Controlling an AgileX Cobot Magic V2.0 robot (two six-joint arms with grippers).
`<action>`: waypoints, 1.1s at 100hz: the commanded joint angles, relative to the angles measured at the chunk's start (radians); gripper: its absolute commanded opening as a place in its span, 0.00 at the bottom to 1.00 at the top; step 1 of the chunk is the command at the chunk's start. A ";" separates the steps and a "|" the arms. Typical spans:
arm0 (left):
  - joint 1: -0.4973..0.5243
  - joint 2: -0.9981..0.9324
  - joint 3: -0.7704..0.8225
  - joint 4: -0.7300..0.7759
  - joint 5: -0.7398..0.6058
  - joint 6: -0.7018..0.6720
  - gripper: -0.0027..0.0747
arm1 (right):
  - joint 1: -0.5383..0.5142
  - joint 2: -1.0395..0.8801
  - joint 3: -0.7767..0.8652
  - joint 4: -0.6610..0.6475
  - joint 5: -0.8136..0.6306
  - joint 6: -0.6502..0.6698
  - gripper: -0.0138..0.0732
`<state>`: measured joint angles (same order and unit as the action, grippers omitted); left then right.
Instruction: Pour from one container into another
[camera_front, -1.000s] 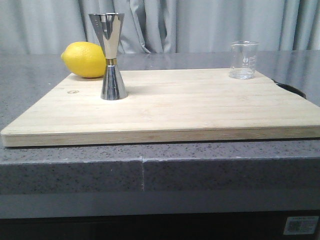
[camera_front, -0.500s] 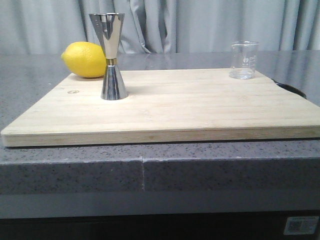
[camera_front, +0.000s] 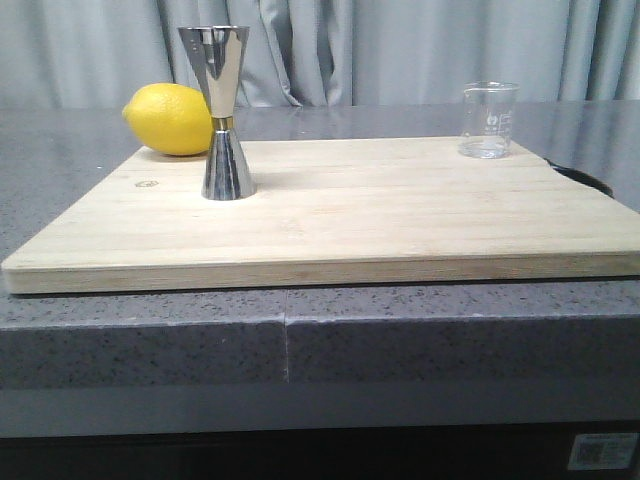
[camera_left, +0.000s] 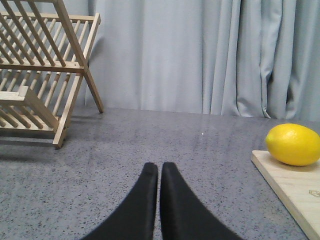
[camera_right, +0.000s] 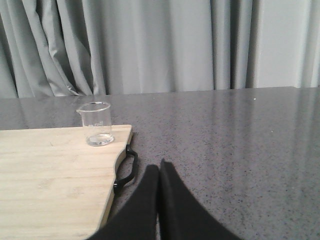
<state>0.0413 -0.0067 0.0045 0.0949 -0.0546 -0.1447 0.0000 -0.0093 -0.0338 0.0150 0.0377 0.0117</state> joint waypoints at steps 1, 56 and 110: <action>0.002 -0.020 0.029 0.000 -0.072 -0.010 0.01 | 0.001 -0.020 0.002 0.002 -0.110 -0.012 0.08; 0.002 -0.020 0.029 0.000 -0.072 -0.010 0.01 | 0.001 -0.020 0.056 0.001 -0.089 -0.004 0.08; 0.002 -0.020 0.029 0.000 -0.072 -0.010 0.01 | 0.001 -0.020 0.056 0.001 -0.089 -0.004 0.08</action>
<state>0.0413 -0.0067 0.0045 0.0949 -0.0546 -0.1462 -0.0009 -0.0093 0.0173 0.0186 0.0214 0.0128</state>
